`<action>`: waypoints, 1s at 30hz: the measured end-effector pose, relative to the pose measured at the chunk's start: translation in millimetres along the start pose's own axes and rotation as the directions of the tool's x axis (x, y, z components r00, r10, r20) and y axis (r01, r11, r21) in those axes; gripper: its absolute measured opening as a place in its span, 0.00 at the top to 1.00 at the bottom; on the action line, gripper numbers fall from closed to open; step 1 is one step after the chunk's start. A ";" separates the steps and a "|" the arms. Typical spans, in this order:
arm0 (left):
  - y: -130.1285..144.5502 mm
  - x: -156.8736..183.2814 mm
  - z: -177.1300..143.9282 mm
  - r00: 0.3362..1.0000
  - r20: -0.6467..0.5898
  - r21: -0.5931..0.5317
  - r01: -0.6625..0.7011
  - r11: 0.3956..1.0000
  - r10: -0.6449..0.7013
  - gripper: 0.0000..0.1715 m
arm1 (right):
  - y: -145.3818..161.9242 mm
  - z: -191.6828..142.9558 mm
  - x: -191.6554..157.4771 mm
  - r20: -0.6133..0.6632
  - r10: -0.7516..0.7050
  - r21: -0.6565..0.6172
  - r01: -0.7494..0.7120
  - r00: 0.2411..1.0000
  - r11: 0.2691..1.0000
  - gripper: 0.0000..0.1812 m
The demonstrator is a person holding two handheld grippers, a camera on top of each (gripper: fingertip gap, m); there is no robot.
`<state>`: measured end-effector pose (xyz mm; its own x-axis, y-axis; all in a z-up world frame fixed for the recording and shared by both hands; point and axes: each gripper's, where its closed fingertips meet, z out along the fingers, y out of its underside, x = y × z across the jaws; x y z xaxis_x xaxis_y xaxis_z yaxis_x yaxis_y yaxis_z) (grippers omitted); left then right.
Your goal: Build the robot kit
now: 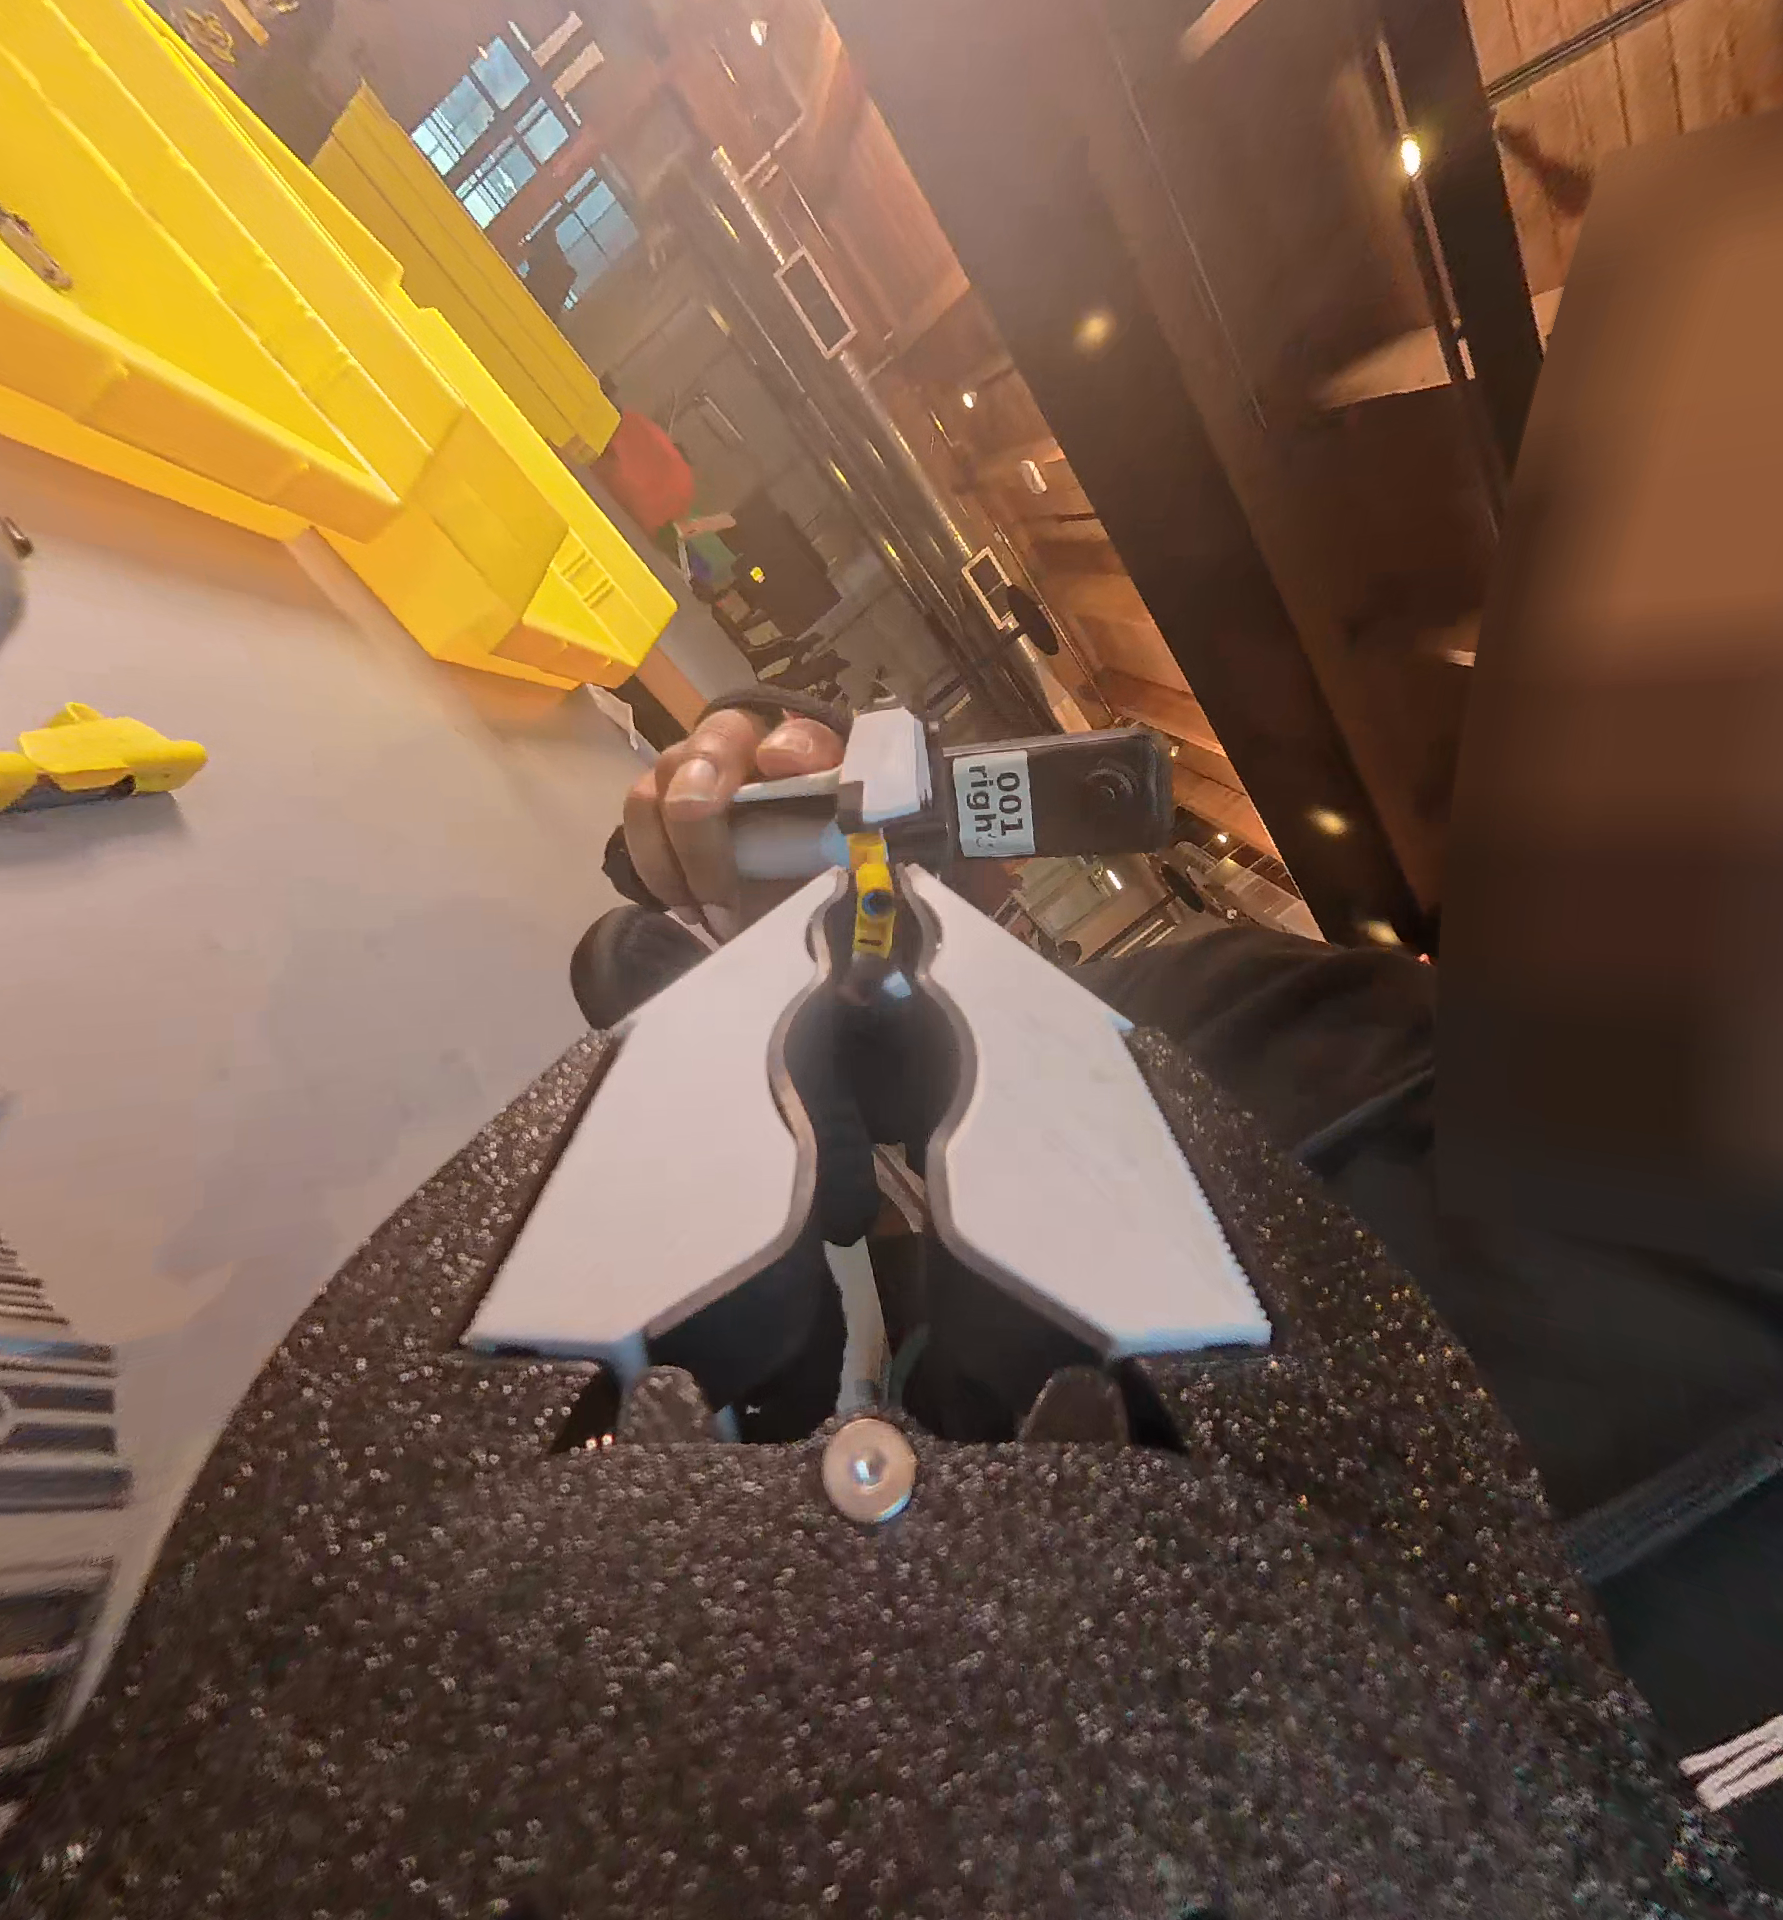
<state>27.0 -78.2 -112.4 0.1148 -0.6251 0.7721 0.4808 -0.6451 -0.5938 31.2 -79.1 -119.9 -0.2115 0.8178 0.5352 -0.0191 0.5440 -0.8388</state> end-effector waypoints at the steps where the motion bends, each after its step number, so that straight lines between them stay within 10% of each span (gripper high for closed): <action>1: 0.3 0.1 0.1 1.000 0.001 -0.002 -0.003 1.000 0.003 0.97 | -0.7 -0.2 0.3 0.002 0.008 0.002 -0.008 1.000 1.000 0.86; 8: 3.1 4.8 2.5 0.997 0.002 -0.028 -0.071 0.997 0.071 0.97 | -7.0 -5.0 -0.8 0.071 0.175 0.061 -0.179 0.982 0.982 0.93; 15: 8.8 16.9 4.2 0.847 0.080 -0.144 -0.513 0.846 0.526 0.86 | -16.8 -14.3 10.1 0.288 0.599 0.120 -0.649 0.747 0.751 0.93; 30: 19.2 11.4 7.0 0.755 0.103 -0.227 -0.615 0.755 0.647 0.91 | -11.5 -7.7 -5.9 0.366 0.666 0.035 -0.725 0.650 0.688 0.93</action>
<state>43.6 -94.6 -113.4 0.4878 -0.8442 0.2223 0.0946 -0.2020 -0.9748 40.2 -88.7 -112.7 -0.5079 0.8253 -0.2469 0.1059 -0.2246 -0.9687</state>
